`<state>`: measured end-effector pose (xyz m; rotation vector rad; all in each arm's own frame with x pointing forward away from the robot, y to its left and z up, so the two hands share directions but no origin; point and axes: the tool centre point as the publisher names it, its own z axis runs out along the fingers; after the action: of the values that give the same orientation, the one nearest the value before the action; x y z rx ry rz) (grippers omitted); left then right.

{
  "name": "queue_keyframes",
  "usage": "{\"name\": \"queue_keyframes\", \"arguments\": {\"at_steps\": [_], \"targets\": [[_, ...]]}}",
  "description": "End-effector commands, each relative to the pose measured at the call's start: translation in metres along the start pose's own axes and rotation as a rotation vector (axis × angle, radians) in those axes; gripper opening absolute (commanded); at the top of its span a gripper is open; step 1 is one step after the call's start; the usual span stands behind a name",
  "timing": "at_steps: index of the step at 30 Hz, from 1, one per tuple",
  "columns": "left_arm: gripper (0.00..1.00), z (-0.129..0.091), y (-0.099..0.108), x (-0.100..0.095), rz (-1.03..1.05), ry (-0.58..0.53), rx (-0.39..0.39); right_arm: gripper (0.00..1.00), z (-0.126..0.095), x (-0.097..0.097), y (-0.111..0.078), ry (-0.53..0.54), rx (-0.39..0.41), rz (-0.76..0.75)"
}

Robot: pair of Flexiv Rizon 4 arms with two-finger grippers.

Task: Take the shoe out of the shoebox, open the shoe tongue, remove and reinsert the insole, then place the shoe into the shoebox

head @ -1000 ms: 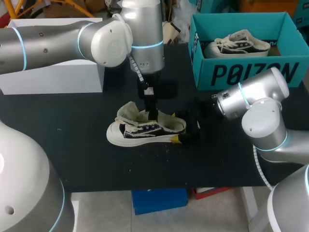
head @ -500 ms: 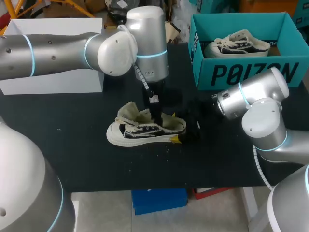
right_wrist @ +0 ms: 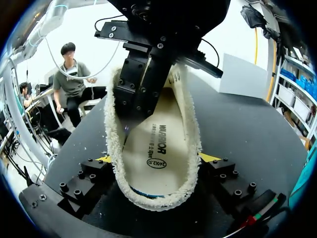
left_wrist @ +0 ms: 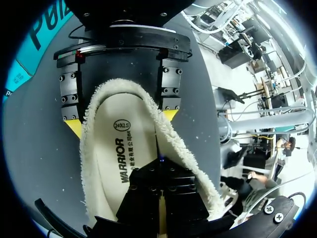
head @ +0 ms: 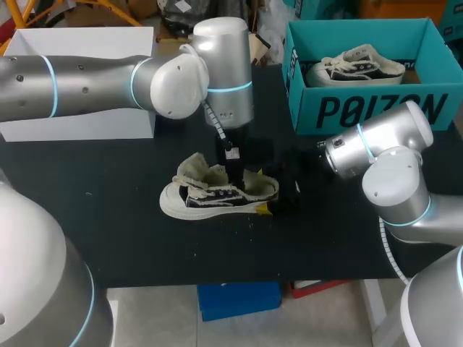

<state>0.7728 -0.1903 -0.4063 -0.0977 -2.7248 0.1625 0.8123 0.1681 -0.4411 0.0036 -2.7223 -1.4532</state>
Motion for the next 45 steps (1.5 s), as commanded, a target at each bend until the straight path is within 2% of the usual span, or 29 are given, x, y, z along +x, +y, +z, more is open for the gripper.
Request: {"name": "queue_keyframes", "arguments": {"at_steps": [1,11,24,36,44,45], "targets": [[0.00,0.005,-0.002,-0.001,0.001,0.001,-0.001,0.00,0.004,-0.001,-0.003,0.000,0.001,0.002],[0.00,0.006,-0.002,-0.002,0.001,-0.007,0.005,0.00,0.004,-0.001,-0.003,0.000,0.001,0.002],[0.00,0.006,0.009,0.002,-0.047,-0.032,0.000,0.00,0.004,-0.001,-0.003,0.000,0.001,0.002],[0.00,0.026,0.004,0.000,-0.064,-0.013,0.001,0.00,0.004,-0.001,-0.003,0.000,0.001,0.002],[0.00,0.028,0.004,-0.003,-0.093,-0.045,-0.026,0.00,0.004,-0.001,-0.003,0.000,0.001,0.002],[0.09,0.028,0.004,-0.003,-0.093,-0.046,-0.025,0.00,0.004,-0.001,-0.003,0.000,0.001,0.002]]}}
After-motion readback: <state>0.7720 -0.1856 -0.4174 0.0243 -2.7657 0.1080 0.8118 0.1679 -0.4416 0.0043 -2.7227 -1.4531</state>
